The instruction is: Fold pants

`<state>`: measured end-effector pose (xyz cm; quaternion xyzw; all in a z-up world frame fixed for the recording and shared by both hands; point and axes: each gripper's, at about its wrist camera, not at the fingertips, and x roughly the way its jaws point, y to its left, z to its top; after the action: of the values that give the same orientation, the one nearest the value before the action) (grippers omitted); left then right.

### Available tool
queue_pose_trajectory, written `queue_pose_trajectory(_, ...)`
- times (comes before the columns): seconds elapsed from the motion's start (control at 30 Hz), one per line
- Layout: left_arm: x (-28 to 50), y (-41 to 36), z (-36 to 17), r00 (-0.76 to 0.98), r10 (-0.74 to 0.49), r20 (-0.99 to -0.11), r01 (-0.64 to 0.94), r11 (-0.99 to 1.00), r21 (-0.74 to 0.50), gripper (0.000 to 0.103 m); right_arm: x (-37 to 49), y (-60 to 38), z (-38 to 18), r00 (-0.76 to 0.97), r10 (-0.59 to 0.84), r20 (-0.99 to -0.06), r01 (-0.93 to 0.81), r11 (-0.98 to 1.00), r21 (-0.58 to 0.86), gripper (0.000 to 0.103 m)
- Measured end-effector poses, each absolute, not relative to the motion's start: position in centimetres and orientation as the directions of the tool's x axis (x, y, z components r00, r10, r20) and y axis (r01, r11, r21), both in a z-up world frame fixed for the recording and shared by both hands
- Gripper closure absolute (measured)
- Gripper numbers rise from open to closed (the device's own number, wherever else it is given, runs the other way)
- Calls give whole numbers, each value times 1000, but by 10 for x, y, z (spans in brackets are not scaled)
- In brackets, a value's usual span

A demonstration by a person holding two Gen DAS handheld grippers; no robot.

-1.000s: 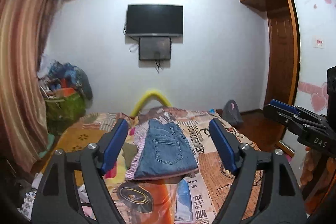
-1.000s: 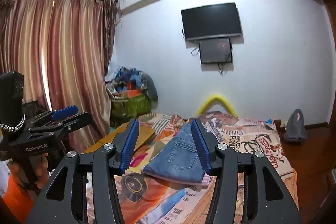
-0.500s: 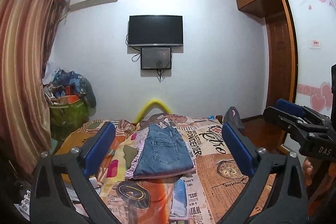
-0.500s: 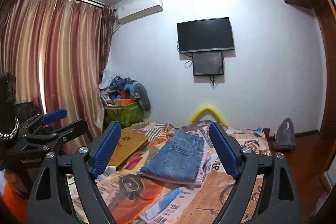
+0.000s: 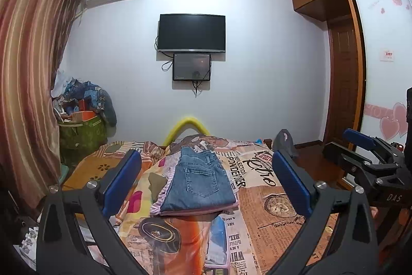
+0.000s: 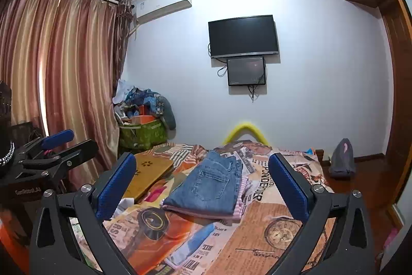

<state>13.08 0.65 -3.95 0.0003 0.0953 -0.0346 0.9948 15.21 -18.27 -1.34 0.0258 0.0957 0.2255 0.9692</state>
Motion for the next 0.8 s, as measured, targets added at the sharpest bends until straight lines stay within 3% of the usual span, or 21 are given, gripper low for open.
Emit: queue_pose_trajectory(0.8, 134, 8, -44, 977, -77, -198, 75, 997, -17, 0, 147, -184, -11, 880, 441, -178, -432, 898, 86, 1)
